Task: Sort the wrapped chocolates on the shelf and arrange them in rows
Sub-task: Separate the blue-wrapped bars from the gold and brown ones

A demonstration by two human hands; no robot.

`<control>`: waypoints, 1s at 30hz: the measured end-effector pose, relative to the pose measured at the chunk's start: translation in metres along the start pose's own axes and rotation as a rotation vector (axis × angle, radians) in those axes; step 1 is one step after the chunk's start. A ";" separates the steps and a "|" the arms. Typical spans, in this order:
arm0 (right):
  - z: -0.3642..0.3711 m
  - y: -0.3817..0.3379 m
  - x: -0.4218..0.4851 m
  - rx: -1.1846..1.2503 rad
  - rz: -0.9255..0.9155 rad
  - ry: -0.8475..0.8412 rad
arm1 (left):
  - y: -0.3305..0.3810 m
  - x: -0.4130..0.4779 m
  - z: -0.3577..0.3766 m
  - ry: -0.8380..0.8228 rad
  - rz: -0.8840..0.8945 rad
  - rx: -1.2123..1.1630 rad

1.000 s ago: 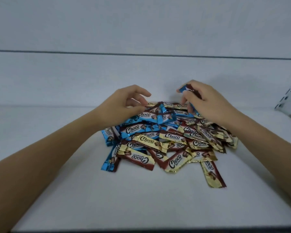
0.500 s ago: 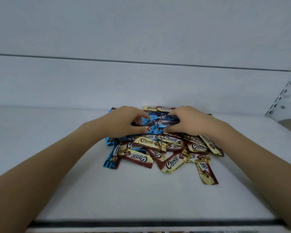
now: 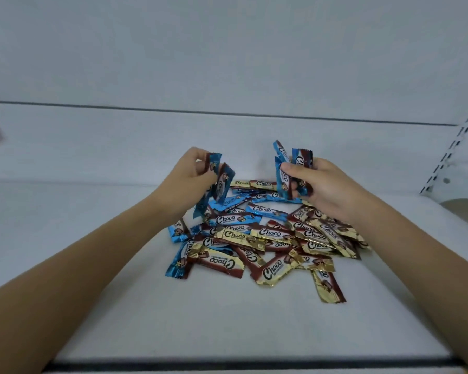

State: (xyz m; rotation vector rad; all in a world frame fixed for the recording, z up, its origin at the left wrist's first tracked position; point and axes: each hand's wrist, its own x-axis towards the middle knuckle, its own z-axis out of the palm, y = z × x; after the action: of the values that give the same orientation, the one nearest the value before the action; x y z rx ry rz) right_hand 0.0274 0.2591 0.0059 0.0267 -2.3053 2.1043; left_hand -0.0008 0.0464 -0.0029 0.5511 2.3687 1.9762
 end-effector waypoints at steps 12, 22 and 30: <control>0.007 -0.001 0.004 0.552 0.237 0.086 | -0.012 0.002 -0.004 -0.104 -0.032 0.022; 0.006 0.004 0.011 0.602 -0.014 0.232 | -0.013 -0.006 0.001 -0.337 0.085 0.040; -0.006 -0.005 0.009 0.400 -0.094 0.219 | -0.018 -0.005 0.003 -0.336 -0.025 0.009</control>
State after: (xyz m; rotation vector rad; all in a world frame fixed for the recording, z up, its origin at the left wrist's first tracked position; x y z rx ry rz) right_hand 0.0184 0.2651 0.0120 -0.0837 -1.7058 2.3458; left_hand 0.0004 0.0456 -0.0221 0.7791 2.1693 1.7037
